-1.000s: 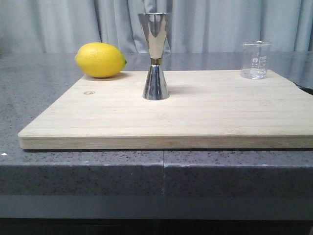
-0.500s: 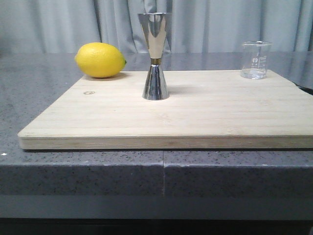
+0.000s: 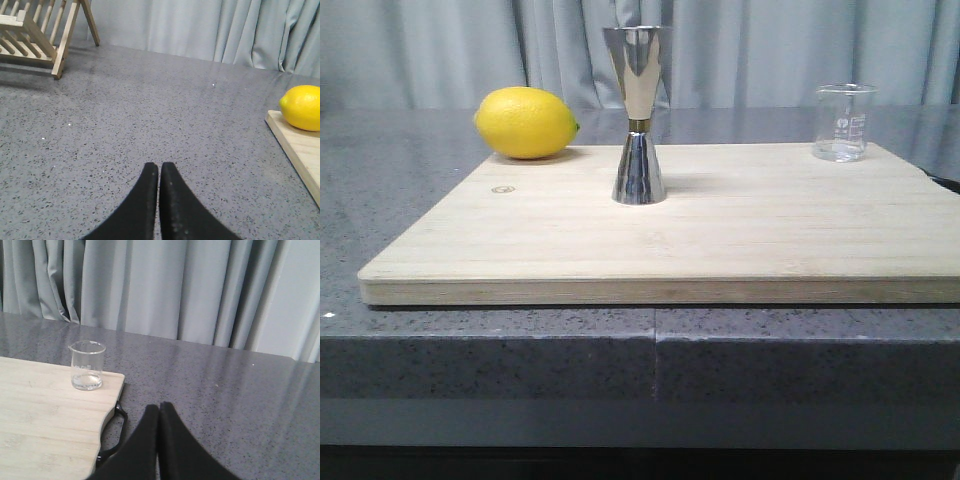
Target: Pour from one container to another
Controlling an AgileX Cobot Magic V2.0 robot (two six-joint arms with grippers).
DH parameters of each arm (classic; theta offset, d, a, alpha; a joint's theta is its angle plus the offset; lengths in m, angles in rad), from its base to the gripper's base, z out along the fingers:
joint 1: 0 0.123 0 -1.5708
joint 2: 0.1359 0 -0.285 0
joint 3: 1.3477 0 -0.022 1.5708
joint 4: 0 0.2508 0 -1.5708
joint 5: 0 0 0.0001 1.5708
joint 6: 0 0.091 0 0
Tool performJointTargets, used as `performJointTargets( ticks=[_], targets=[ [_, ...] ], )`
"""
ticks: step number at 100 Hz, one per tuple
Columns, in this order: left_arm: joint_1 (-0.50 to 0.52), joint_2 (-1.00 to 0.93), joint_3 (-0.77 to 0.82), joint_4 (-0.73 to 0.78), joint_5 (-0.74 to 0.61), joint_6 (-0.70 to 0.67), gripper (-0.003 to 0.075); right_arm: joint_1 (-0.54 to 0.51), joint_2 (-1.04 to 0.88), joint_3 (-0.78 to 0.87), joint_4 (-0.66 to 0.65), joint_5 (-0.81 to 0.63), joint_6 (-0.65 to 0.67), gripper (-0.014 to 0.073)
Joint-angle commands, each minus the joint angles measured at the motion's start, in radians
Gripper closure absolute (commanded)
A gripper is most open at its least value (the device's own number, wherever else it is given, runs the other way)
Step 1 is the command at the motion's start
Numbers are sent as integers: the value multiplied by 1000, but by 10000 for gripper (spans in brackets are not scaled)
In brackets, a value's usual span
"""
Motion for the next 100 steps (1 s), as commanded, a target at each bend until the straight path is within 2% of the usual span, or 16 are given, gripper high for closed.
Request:
performJointTargets(
  ticks=[1, 53, 58, 64, 67, 74, 87, 96, 100],
  targets=[
    [-9, 8, -31, -7, 4, -3, 741, -5, 6, -23, 8, -50, 1, 662],
    [-23, -14, 0, -7, -16, -3, 741, -5, 6, -23, 8, -50, 1, 662],
    [-23, -37, 9, 16, -41, -5, 741, -5, 6, -23, 8, -50, 1, 662],
    [-23, -81, 14, 139, -41, -22, 741, -5, 6, -23, 8, -50, 1, 662],
    [-23, -103, 14, 211, -39, -65, 741, -5, 6, -23, 8, -50, 1, 662],
    [-20, -156, 14, 436, -39, -284, 741, -5, 6, -23, 8, -50, 1, 662],
    [-8, -219, 14, 1024, 4, -843, 741, -5, 6, -23, 8, -50, 1, 662],
    [1, -225, 14, 1408, 111, -1256, 741, -5, 6, -23, 8, -50, 1, 662],
    [2, -225, 14, 1519, 183, -1408, 741, -5, 6, -23, 8, -50, 1, 662]
  ],
)
